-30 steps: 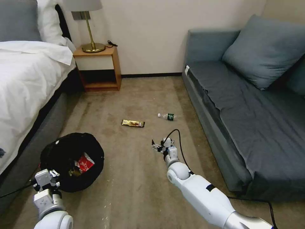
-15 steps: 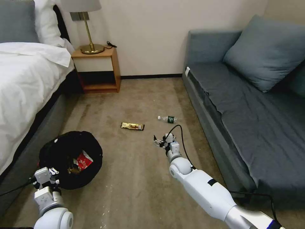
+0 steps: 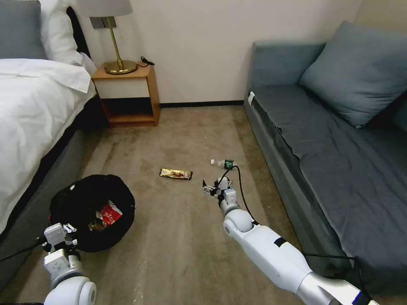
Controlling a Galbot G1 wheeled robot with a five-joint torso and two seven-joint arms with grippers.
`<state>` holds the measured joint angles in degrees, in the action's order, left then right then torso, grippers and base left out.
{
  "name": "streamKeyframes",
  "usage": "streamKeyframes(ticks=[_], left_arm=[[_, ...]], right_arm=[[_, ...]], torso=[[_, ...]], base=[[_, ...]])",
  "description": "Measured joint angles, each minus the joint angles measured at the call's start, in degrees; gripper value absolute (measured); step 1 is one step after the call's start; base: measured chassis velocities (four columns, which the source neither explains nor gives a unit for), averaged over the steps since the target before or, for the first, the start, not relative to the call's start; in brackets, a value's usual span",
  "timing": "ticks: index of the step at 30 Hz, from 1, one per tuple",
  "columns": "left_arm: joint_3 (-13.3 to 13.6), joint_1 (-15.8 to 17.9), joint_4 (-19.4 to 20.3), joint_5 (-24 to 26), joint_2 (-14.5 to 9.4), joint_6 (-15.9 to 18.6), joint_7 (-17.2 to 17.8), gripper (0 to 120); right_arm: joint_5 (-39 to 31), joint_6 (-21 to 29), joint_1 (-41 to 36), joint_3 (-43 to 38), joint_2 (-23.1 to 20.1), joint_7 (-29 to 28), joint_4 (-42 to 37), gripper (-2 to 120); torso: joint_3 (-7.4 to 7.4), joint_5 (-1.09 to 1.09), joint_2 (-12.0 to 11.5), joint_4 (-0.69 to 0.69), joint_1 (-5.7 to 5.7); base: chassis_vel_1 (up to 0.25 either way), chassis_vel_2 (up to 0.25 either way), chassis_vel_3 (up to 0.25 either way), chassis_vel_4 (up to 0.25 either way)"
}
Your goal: Pick up the trash bin, then pick up the garbage on the floor and place it into the trash bin.
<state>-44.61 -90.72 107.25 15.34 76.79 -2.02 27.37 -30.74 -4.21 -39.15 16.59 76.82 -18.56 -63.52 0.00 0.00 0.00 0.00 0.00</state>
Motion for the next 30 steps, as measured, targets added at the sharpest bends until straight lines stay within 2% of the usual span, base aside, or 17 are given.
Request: streamKeyframes(ticks=[30], left_arm=[[-0.1,-1.4,0.9,-0.4,-0.1,-0.2,0.1,3]], right_arm=[[0.9,0.1,-1.0,0.3,-0.5,-0.8,-1.9,100]], torso=[[0.00,0.01,0.0,-0.01,0.00]], base=[[-0.099,0.101,0.103,-0.099]])
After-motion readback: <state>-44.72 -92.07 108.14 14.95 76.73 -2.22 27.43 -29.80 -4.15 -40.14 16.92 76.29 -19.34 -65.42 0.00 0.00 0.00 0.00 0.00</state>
